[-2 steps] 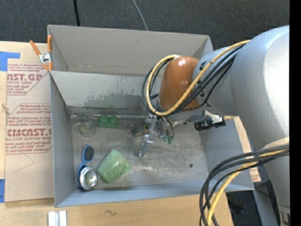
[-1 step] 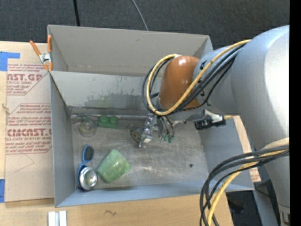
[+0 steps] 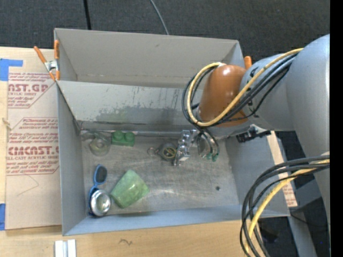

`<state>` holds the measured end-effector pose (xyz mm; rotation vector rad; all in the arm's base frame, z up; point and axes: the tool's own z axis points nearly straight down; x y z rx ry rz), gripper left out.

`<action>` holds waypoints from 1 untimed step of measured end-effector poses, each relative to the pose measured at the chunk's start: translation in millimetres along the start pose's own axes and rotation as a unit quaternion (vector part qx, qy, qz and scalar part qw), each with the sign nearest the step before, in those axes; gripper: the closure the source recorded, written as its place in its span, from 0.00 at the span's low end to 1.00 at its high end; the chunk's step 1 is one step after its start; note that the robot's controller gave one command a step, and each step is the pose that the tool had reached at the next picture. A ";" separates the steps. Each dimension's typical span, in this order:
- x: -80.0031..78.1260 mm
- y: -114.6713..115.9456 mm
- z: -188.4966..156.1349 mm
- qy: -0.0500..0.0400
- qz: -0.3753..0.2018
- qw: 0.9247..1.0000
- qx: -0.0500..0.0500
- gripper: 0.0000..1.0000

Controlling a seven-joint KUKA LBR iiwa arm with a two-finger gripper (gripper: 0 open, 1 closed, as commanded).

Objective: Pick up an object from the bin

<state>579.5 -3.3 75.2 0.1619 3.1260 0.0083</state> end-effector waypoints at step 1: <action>22.4 13.8 -178.4 0.000 -0.059 0.998 0.002 1.00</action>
Offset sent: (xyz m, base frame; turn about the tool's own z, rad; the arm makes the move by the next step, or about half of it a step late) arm -0.0249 0.0150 0.1732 -0.1174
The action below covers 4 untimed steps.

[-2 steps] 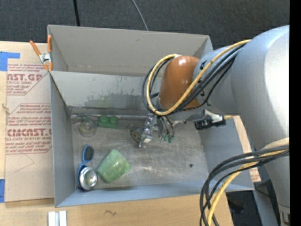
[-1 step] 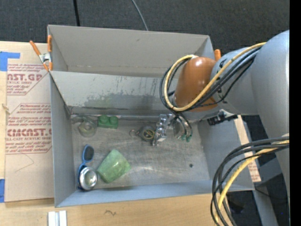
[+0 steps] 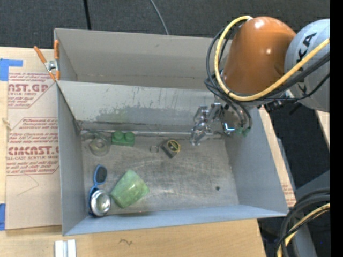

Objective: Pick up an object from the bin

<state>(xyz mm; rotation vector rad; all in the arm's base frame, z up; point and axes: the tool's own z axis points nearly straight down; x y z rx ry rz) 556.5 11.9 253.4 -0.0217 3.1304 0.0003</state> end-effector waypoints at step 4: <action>-24.3 3.1 179.2 0.002 0.038 0.999 0.000 0.00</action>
Offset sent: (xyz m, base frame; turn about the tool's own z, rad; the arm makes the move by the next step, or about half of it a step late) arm 0.0000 0.0000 0.0000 0.0000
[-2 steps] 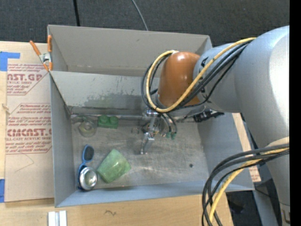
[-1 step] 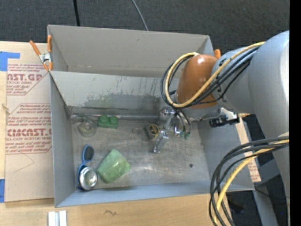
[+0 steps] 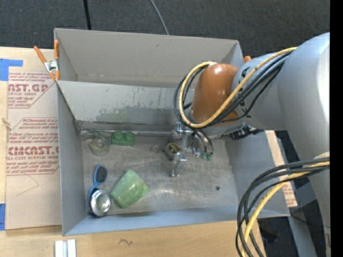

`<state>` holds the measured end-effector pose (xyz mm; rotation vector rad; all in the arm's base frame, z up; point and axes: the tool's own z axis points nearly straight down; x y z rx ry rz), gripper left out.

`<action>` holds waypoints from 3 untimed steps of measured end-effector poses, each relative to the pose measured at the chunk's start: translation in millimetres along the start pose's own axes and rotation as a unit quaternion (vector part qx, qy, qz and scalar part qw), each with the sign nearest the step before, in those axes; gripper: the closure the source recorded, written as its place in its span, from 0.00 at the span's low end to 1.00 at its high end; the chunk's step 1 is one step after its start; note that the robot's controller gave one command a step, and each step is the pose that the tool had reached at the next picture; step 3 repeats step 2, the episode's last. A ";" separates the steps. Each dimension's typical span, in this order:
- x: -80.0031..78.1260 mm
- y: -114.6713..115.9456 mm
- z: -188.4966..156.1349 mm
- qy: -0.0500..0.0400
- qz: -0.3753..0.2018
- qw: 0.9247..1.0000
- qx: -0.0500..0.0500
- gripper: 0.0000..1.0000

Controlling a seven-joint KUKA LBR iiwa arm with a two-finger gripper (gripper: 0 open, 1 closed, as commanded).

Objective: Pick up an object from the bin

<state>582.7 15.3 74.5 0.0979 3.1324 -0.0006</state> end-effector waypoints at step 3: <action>7.4 -4.2 -135.8 0.000 -0.128 0.992 0.000 1.00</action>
Offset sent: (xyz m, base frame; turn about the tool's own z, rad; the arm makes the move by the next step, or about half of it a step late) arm 0.0000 0.0000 0.0000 0.0000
